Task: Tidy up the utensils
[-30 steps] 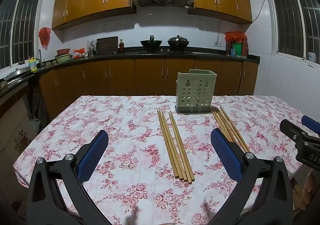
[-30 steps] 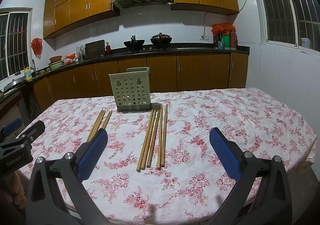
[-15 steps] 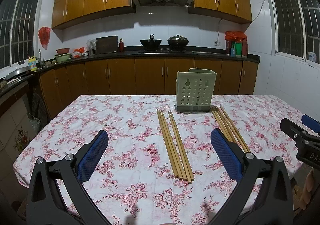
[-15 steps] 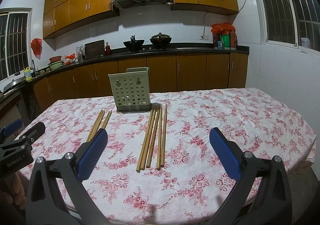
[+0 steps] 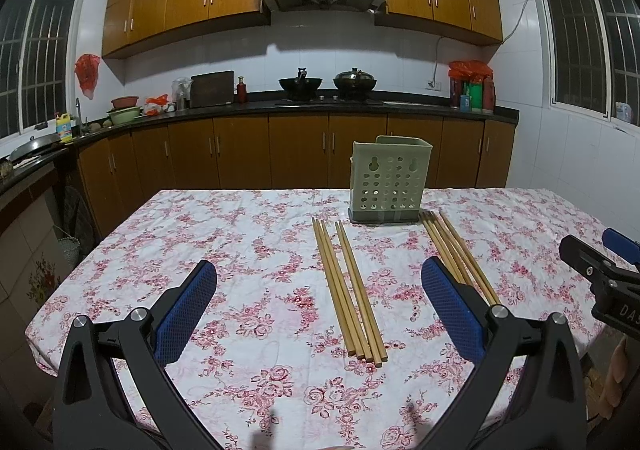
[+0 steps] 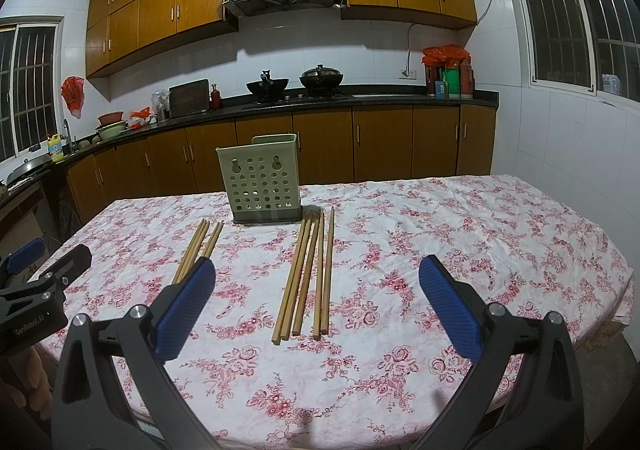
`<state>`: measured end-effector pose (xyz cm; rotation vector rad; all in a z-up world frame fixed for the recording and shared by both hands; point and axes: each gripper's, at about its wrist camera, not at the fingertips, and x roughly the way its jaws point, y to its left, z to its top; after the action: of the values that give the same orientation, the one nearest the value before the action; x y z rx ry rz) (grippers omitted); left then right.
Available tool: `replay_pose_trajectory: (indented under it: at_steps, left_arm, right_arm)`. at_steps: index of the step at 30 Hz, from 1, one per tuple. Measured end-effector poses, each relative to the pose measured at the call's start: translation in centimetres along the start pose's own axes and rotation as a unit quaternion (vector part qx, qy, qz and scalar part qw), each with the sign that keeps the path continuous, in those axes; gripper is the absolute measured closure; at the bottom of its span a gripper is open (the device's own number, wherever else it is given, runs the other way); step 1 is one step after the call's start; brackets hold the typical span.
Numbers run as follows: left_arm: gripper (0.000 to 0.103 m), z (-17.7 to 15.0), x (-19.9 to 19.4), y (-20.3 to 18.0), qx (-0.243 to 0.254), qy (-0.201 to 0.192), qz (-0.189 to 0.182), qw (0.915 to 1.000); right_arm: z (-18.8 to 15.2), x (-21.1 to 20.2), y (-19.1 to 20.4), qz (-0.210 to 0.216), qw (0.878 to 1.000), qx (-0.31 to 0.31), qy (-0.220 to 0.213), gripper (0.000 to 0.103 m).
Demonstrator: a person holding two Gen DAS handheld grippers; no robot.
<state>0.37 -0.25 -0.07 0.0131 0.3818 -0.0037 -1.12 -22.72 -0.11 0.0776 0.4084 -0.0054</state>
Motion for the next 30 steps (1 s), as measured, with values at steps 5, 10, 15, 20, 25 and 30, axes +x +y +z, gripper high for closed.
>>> replay_pose_trajectory:
  at_steps: [5, 10, 15, 20, 25, 30]
  left_arm:
    - [0.002, 0.01, 0.06, -0.04, 0.000, 0.000, 0.000, 1.0000]
    - [0.002, 0.02, 0.11, -0.09, 0.000, 0.001, 0.000, 1.0000]
    - [0.002, 0.03, 0.16, -0.13, 0.000, 0.001, 0.000, 1.0000]
    - [0.002, 0.05, 0.24, -0.17, 0.000, 0.002, 0.000, 1.0000]
    - [0.002, 0.06, 0.29, -0.22, 0.001, 0.002, 0.000, 1.0000]
    - [0.002, 0.07, 0.35, -0.26, 0.001, 0.002, 0.000, 1.0000]
  right_arm:
    - [-0.02, 0.04, -0.01, 0.000, 1.000, 0.000, 0.000, 0.004]
    - [-0.07, 0.09, -0.02, 0.000, 1.000, 0.000, 0.000, 0.004]
    - [-0.13, 0.18, -0.04, 0.000, 1.000, 0.001, 0.001, 0.004]
    - [-0.17, 0.23, -0.05, 0.000, 1.000, 0.001, 0.001, 0.004]
    - [-0.19, 0.26, -0.06, 0.000, 1.000, 0.001, 0.001, 0.004]
    - [-0.21, 0.29, -0.08, 0.000, 1.000, 0.001, 0.002, 0.004]
